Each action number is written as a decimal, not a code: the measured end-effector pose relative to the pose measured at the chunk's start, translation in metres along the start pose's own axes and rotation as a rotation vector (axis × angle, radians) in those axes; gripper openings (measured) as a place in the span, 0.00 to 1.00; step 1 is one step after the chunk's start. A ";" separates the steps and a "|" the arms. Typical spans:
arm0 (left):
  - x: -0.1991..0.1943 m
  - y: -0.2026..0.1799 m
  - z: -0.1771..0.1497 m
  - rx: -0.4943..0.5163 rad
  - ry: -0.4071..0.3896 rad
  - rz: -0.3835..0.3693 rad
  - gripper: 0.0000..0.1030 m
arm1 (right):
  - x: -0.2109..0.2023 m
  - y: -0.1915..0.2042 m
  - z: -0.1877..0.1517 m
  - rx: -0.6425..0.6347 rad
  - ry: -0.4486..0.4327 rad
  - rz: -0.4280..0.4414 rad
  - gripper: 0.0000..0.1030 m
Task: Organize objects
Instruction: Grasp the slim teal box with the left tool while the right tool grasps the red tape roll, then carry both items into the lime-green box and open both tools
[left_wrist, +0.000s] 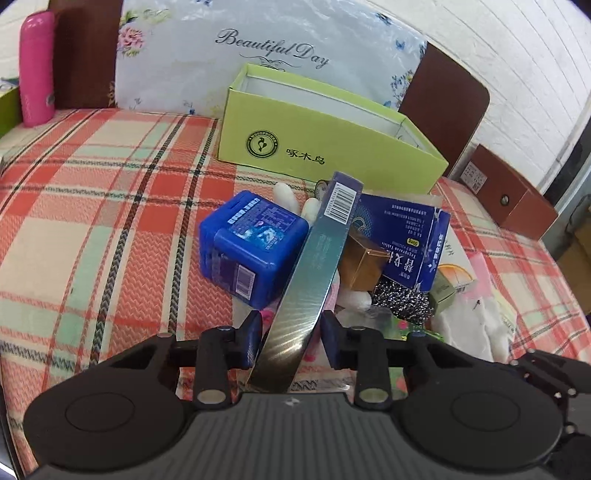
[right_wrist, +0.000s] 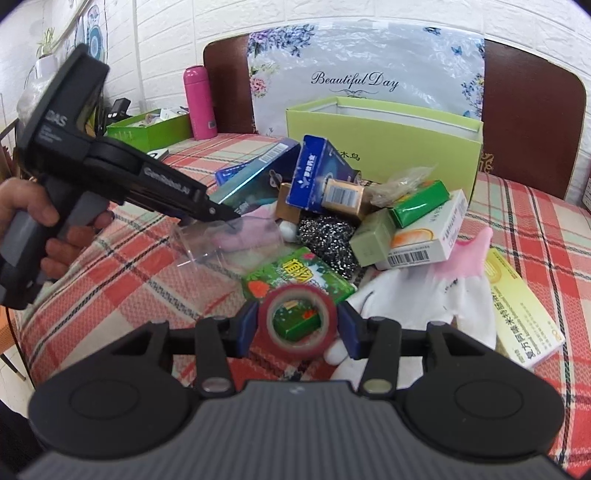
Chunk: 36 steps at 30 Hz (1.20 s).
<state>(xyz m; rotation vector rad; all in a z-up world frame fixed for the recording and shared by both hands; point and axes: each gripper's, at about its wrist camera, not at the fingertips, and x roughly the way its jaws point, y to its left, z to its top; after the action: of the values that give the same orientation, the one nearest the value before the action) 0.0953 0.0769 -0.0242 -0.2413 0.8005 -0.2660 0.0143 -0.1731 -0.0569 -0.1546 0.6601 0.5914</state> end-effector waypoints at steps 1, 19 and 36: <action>-0.002 0.002 0.001 -0.007 -0.006 -0.001 0.35 | 0.002 0.001 0.000 -0.006 0.002 0.001 0.45; -0.066 -0.016 0.020 0.071 -0.148 -0.050 0.21 | -0.040 -0.010 0.031 0.028 -0.168 0.016 0.44; 0.004 -0.047 0.159 0.046 -0.293 -0.067 0.21 | 0.062 -0.089 0.163 0.027 -0.249 -0.181 0.44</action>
<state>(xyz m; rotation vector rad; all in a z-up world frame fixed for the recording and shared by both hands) 0.2077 0.0494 0.0943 -0.2572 0.4966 -0.3032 0.1906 -0.1659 0.0282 -0.1122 0.4074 0.4188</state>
